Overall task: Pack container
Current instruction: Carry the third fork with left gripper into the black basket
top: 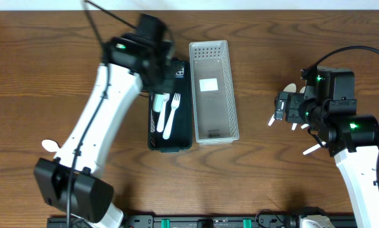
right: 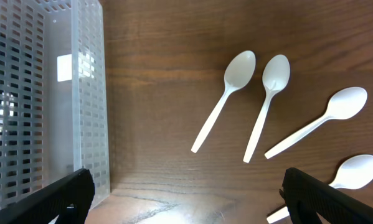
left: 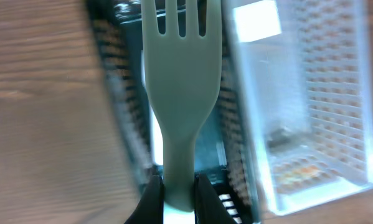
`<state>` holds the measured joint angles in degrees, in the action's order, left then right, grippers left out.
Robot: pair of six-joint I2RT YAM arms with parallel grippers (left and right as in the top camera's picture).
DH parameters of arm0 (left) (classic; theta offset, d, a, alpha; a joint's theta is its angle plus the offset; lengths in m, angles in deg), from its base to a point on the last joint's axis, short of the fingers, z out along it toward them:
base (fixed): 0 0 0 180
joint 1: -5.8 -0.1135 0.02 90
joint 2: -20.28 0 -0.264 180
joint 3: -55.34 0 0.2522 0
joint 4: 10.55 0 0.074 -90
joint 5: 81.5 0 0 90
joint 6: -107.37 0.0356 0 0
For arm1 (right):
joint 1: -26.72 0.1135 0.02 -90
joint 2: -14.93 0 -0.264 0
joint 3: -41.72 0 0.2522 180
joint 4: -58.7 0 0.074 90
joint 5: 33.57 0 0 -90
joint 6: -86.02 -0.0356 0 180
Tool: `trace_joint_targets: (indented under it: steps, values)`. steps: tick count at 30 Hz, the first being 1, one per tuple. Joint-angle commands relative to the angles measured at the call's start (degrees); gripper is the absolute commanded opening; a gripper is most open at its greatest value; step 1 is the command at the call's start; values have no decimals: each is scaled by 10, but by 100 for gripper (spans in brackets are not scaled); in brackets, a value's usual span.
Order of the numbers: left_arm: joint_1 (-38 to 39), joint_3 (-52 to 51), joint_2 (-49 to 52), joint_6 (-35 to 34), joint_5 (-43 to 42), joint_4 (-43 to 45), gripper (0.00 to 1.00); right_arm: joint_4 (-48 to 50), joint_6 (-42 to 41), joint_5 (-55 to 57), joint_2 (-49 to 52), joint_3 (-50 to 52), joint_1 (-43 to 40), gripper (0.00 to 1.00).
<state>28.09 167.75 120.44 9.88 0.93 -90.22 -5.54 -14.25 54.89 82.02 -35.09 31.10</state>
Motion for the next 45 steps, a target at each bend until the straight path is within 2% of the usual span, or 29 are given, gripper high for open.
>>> trace_joint_targets:
  steps: [1,15,20,22,23,27,31,35,41,45]
  values:
    - [31,-2,26,-54,1,4,6,-8,6,-2,0,-10,-3,99]
    - [15,-6,182,-57,12,18,6,-57,26,-2,0,-10,-3,99]
    - [1,-6,198,-57,12,19,7,-63,27,-2,0,-10,-3,99]
    - [-7,-6,196,-57,12,21,26,-63,27,-2,0,-10,-3,99]
    - [-9,-6,196,-57,11,21,30,-63,26,-2,0,-10,-3,99]
    - [-20,-6,191,-49,11,13,38,-60,26,-2,0,-10,-3,99]
    - [-20,-3,158,-9,16,13,40,-56,27,-2,0,-10,-3,99]
    - [-20,-2,84,-7,83,6,42,-54,27,-2,0,-10,-3,99]
    - [-51,-3,-54,-9,194,0,62,-39,26,-2,0,-10,-3,99]
    - [-142,-3,-102,-106,222,-45,70,-33,26,-2,0,-10,-3,99]
